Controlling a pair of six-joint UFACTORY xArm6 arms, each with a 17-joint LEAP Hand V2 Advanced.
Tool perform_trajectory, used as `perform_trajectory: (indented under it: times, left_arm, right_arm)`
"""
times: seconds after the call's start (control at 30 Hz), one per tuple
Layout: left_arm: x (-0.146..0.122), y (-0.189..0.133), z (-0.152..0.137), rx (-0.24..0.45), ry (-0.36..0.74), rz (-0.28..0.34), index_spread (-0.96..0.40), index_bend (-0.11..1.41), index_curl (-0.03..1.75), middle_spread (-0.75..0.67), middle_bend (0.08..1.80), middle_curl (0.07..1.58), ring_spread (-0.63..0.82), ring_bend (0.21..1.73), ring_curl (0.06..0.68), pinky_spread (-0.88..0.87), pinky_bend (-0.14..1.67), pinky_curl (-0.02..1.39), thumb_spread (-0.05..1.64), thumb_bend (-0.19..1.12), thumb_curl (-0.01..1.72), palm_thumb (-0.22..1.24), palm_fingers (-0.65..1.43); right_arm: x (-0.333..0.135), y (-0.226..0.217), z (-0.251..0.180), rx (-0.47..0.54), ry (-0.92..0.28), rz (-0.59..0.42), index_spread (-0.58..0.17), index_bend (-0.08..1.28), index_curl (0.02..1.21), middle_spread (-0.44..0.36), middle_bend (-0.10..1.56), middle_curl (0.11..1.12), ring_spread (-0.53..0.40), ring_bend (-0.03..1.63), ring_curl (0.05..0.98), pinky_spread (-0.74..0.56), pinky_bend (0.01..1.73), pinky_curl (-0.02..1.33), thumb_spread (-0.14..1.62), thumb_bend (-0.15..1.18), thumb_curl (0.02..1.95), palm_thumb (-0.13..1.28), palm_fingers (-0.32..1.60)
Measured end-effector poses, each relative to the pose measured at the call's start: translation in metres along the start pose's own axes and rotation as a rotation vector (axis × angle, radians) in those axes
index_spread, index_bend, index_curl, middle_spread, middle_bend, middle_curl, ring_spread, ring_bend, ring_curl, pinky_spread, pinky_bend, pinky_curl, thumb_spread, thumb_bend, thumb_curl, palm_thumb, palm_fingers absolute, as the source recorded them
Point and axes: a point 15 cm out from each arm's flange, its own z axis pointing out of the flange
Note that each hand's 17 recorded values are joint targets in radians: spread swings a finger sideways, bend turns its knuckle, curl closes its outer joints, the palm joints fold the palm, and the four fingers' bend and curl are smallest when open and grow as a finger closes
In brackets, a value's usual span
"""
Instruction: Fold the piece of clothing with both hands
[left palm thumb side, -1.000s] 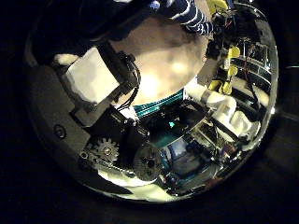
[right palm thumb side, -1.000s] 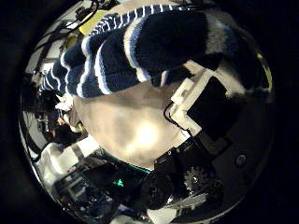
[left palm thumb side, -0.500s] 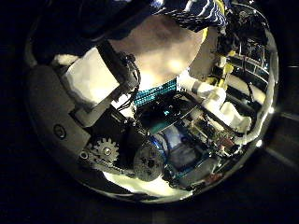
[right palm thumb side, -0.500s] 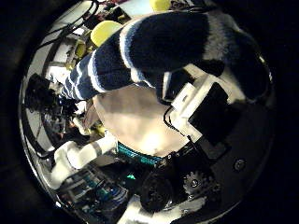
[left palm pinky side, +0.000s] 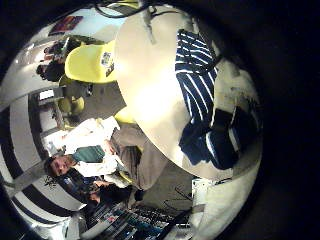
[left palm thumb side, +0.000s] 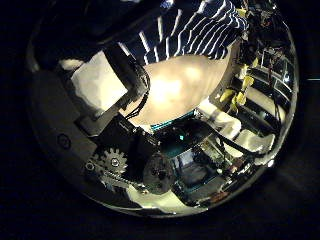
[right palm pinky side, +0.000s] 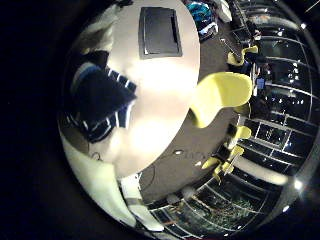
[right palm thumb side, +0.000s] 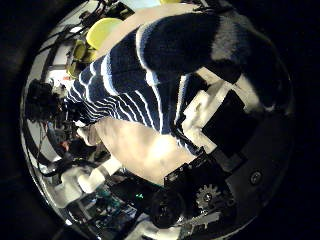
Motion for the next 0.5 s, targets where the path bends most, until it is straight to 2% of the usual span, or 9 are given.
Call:
perform_trajectory:
  times: [0.17,0.23,0.27,0.3,0.33,0.37,0.4,0.5]
  left_arm:
    - [-0.017,-0.039,0.026,-0.042,0.0,-0.023,-0.41,0.17,1.57,-0.72,0.77,1.22,-0.47,1.35,0.515,-0.6,1.22,0.69,1.12,-0.03,0.61,0.79,0.77]
    - [-0.024,-0.048,0.034,-0.052,0.005,-0.038,-0.4,0.18,1.55,-0.72,0.77,1.2,-0.48,1.27,0.496,-0.6,1.2,0.69,1.12,-0.03,0.59,0.75,0.67]
    - [-0.03,-0.052,0.038,-0.054,0.013,-0.052,-0.4,0.18,1.52,-0.7,0.7,1.18,-0.48,1.21,0.491,-0.59,1.17,0.7,1.12,-0.05,0.57,0.7,0.52]
    - [-0.036,-0.055,0.042,-0.052,0.021,-0.069,-0.39,0.16,1.5,-0.68,0.66,1.16,-0.48,1.22,0.493,-0.59,1.17,0.7,1.12,-0.05,0.57,0.68,0.46]
    - [-0.041,-0.056,0.043,-0.045,0.03,-0.089,-0.39,0.13,1.46,-0.65,0.54,1.13,-0.47,1.23,0.49,-0.59,1.19,0.7,1.13,-0.05,0.55,0.64,0.36]
    - [-0.048,-0.058,0.043,-0.033,0.04,-0.116,-0.38,0.13,1.4,-0.61,0.46,1.1,-0.45,1.22,0.479,-0.59,1.19,0.7,1.14,-0.04,0.54,0.61,0.31]
    - [-0.053,-0.06,0.042,-0.02,0.049,-0.137,-0.36,0.11,1.36,-0.56,0.37,1.07,-0.43,1.23,0.477,-0.58,1.19,0.7,1.15,-0.04,0.52,0.59,0.23]
    - [-0.07,-0.069,0.035,0.053,0.07,-0.187,-0.32,0.12,1.23,-0.45,0.28,1.01,-0.38,1.21,0.463,-0.55,1.17,0.7,1.16,-0.03,0.5,0.56,0.16]
  right_arm:
    - [0.003,-0.034,0.024,-0.042,0.02,-0.01,-0.357,1.01,1.06,-0.2,1.24,0.99,-0.26,1.38,0.847,-0.24,1.19,1.06,1.3,-0.03,0.57,0.93,0.83]
    - [0.004,-0.044,0.037,-0.073,0.021,-0.01,-0.365,0.83,1.0,-0.207,1.13,0.93,-0.263,1.39,0.825,-0.27,1.16,1.03,1.29,-0.03,0.55,0.88,0.66]
    - [0.006,-0.047,0.043,-0.082,0.02,-0.007,-0.364,0.71,0.98,-0.209,1.08,0.91,-0.267,1.4,0.823,-0.3,1.17,1.02,1.29,-0.03,0.54,0.85,0.52]
    - [0.011,-0.048,0.047,-0.084,0.015,0.004,-0.374,0.6,0.94,-0.211,1.03,0.89,-0.273,1.4,0.804,-0.33,1.16,1.0,1.29,-0.03,0.53,0.83,0.43]
    - [0.016,-0.049,0.049,-0.078,0.01,0.015,-0.385,0.5,0.9,-0.23,0.96,0.86,-0.277,1.38,0.787,-0.35,1.15,0.98,1.29,-0.03,0.52,0.81,0.3]
    - [0.024,-0.052,0.049,-0.062,0.004,0.029,-0.395,0.46,0.87,-0.242,0.9,0.83,-0.278,1.37,0.776,-0.35,1.12,0.96,1.29,-0.03,0.51,0.8,0.23]
    - [0.034,-0.055,0.048,-0.04,-0.004,0.051,-0.408,0.46,0.83,-0.251,0.81,0.79,-0.261,1.27,0.746,-0.28,1.02,0.95,1.29,-0.03,0.51,0.77,0.01]
    - [0.054,-0.058,0.036,0.015,-0.049,0.108,-0.435,0.38,0.7,-0.24,0.65,0.67,-0.188,1.09,0.636,-0.09,0.91,0.87,1.28,-0.04,0.47,0.7,-0.05]
